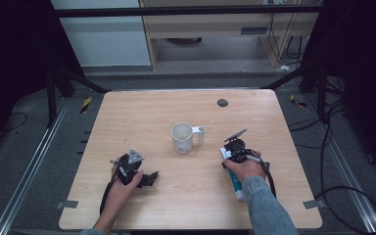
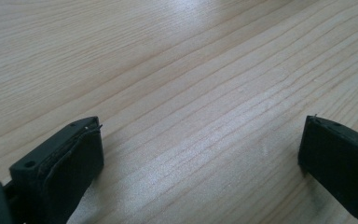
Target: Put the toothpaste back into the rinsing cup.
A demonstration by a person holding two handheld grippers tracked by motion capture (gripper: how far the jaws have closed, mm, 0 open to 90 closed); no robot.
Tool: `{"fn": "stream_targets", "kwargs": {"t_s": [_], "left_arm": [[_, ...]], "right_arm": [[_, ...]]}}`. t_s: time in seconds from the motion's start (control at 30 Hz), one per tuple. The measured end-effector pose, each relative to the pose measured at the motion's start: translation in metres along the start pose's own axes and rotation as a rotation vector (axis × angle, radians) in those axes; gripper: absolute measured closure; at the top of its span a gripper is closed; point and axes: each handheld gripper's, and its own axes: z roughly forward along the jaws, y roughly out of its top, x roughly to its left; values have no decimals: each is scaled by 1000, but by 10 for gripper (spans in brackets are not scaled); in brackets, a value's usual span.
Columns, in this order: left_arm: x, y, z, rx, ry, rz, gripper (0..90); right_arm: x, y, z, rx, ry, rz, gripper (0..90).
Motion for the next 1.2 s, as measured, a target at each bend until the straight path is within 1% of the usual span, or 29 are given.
{"fn": "stream_targets", "kwargs": {"t_s": [0.73, 0.83, 0.9, 0.97, 1.2], "left_arm": [[0, 0, 0, 0, 0, 1, 0], [0, 0, 0, 0, 0, 1, 0], [0, 0, 0, 0, 0, 1, 0], [0, 0, 0, 0, 0, 1, 0], [0, 0, 0, 0, 0, 1, 0]], "right_arm": [[-1, -1, 3, 9, -16, 5, 492], [1, -1, 3, 11, -31, -1, 511], [1, -1, 3, 13, -28, -5, 525], [3, -1, 2, 21, -31, -21, 566], [3, -1, 2, 23, -27, -40, 607]]}}
